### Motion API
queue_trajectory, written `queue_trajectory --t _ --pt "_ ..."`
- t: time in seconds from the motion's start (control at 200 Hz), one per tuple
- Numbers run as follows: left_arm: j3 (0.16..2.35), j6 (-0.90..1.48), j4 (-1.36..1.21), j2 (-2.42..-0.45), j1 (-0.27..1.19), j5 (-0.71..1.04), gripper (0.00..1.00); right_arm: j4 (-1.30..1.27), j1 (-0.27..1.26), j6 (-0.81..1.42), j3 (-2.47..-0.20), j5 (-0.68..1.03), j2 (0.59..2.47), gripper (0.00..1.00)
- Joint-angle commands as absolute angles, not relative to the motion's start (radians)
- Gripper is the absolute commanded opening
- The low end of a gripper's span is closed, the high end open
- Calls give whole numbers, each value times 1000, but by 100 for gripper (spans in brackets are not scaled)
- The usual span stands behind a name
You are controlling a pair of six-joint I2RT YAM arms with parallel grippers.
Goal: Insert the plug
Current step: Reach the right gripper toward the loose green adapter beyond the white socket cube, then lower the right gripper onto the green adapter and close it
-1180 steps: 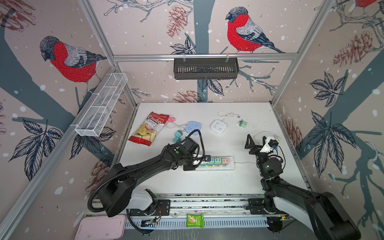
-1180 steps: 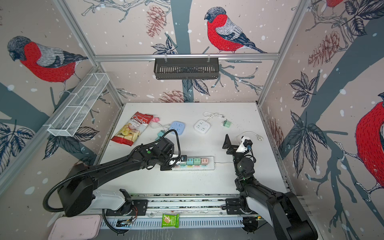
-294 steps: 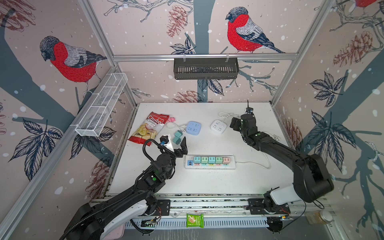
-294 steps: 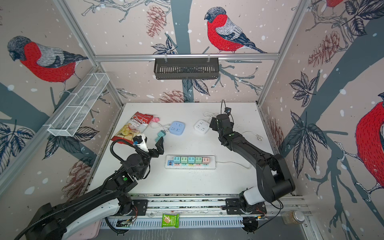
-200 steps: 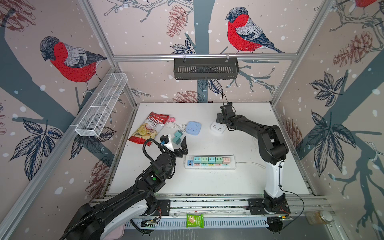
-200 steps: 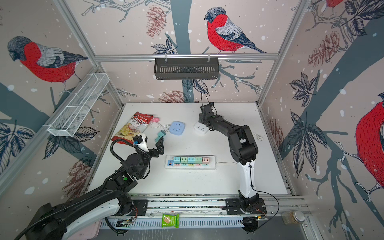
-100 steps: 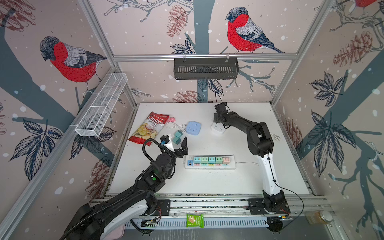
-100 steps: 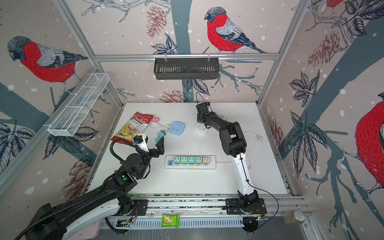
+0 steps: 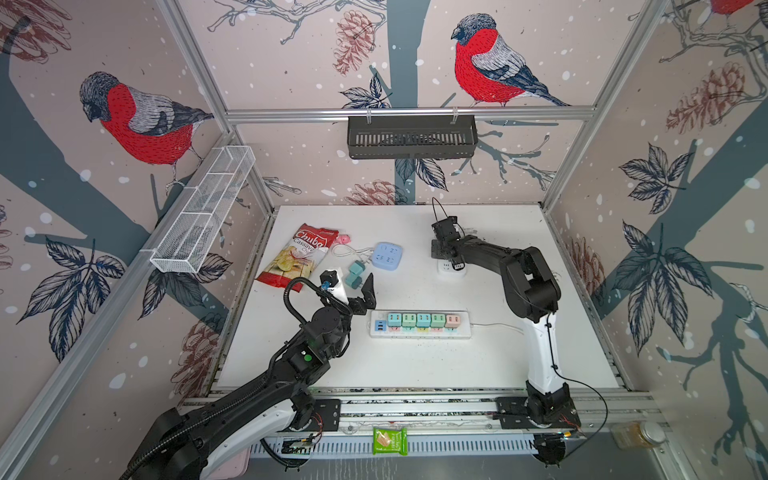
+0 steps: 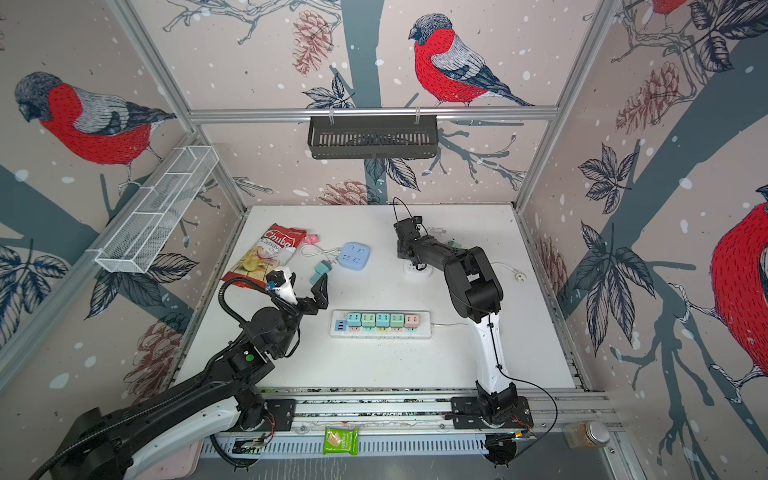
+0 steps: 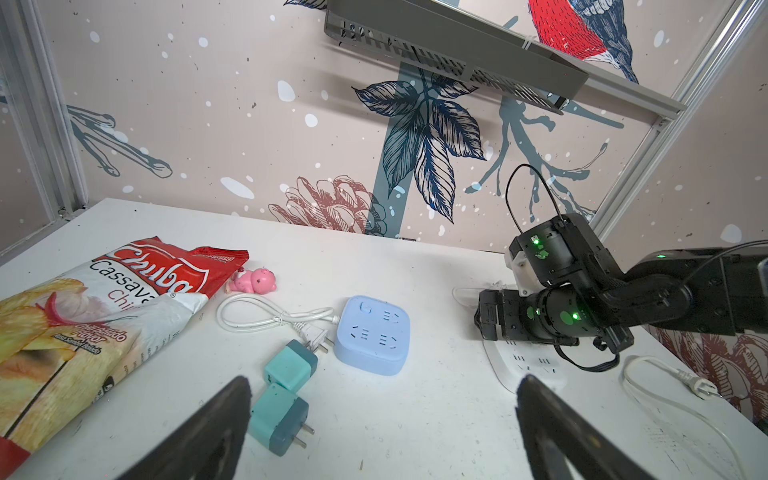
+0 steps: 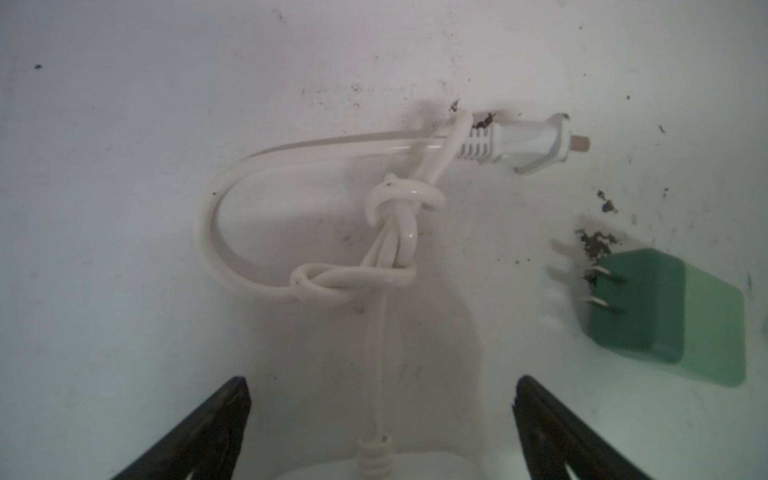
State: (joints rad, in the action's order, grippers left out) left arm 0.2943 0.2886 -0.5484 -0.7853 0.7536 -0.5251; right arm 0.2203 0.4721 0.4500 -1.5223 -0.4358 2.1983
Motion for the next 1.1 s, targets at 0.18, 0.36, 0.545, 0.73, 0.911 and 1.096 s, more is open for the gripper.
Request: queue_trajectory --t 0.18,0.36,0.545,0.73,0.911,1.096 --pt "302 292 -597 -781 753 -524 98 173 475 460 -1358 -400 2101 100" --pt "302 293 -597 -782 753 -522 98 129 470 462 -1262 -391 2032 100" --pt "304 296 -591 -783 753 -518 98 109 462 471 -1223 -390 1991 100" --pt "298 299 -591 -776 753 -514 99 81 455 484 -1216 -385 1912 100" --pt "300 293 -589 -798 753 -537 98 -25 405 511 -1133 -324 1764 100" --pt "301 281 -579 -789 751 -560 98 -161 288 564 -967 -242 1630 100"
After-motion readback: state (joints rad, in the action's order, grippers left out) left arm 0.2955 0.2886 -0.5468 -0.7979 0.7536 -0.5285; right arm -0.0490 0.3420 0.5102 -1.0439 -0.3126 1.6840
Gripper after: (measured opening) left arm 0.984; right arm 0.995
